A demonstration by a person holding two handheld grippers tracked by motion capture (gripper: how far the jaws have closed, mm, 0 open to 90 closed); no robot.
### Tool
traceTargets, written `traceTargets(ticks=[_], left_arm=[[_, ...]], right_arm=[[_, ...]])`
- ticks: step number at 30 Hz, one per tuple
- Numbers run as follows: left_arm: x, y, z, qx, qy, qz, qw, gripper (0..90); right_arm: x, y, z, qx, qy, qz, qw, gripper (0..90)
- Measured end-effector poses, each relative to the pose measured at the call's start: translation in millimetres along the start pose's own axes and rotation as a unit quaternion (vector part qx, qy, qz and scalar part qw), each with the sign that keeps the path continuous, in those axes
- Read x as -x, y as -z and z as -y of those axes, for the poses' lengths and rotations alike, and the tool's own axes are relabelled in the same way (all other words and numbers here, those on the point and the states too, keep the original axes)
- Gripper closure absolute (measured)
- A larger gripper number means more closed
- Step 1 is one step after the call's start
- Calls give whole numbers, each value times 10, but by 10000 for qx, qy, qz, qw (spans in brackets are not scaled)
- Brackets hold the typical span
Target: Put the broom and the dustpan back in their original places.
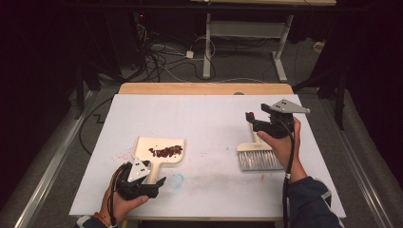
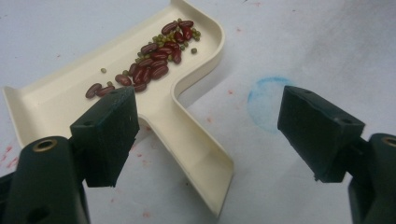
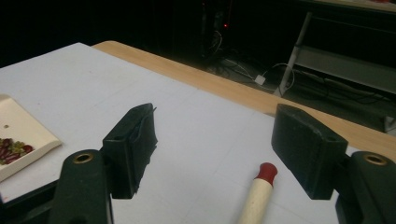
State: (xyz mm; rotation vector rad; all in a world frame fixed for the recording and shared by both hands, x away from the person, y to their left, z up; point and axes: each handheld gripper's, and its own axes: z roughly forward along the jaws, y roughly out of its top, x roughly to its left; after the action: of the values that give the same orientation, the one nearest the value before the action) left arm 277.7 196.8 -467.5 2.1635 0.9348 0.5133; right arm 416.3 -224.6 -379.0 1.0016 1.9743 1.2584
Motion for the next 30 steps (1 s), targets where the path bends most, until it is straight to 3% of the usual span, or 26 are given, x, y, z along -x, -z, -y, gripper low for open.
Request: traceTargets(ticks=[4,8,13,21,30], left_arm=[[2,-5,3,-21,-24,10,10000,202],[6,-5,1,-17,-43,17,10000,202],[8,-7,3,-47,-75,10,10000,202],[15,1,2,-51,-128,-42,9999,202],[17,14,-1,7,-178,-103,9998,202]], right_arm=[[-14,54,-8,-25,35,-161,9999,273],[-41,114,-24,45,7,-158,9999,237],[-87,157,-32,-67,42,-199,9998,212],[-192,244,-46,-47,382,-130,9992,218],[-268,337,-40,5,576,-182,9982,222]])
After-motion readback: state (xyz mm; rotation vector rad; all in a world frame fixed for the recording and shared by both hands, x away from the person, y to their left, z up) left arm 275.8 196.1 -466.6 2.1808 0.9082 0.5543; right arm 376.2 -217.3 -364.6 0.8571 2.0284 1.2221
